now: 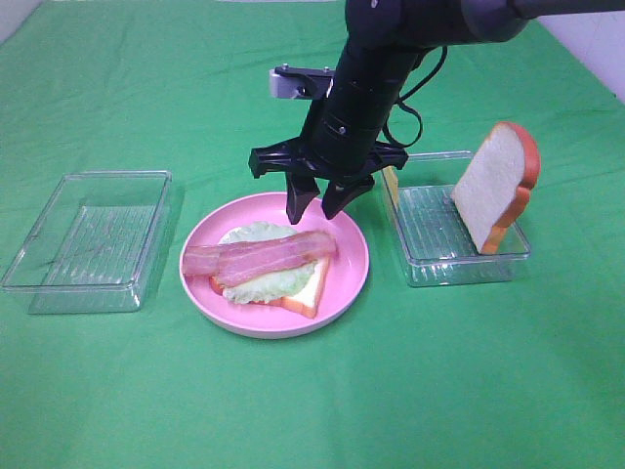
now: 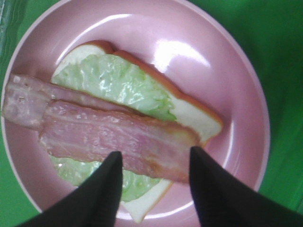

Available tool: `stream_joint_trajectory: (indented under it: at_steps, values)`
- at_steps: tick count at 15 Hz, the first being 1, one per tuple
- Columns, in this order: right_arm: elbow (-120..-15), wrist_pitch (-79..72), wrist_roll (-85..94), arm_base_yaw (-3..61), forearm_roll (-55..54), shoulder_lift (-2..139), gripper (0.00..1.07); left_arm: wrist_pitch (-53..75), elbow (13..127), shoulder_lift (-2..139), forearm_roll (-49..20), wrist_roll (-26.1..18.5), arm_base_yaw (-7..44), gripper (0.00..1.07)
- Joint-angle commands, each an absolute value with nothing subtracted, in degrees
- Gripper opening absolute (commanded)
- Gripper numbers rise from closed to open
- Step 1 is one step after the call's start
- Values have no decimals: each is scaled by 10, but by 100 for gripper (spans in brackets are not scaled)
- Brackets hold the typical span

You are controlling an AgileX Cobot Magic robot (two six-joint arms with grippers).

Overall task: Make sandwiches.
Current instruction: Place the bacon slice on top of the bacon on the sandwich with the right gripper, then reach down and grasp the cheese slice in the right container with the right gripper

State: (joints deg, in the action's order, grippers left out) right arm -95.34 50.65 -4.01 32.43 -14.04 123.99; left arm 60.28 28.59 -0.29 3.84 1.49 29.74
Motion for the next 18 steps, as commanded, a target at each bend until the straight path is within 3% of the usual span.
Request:
stream_joint_trajectory:
  at_steps: [1,5,11,14,18]
  values:
    - [-957,509,-45,321,-119,1238,71,597,285,-15,34,15,299,83]
    - [-969,535,-45,321,-93,1216,71,597,285,-15,34,15,299,83]
    - [-1087,646,-65,261,-65,1218,70,597,285,-15,34,15,299,83]
    - [-1098,623,-66,229,-62,1226,58,597,285,-15,34,15,299,83]
    - [-1108,612,-60,217,-60,1269,58,597,285,-15,34,15,299,83]
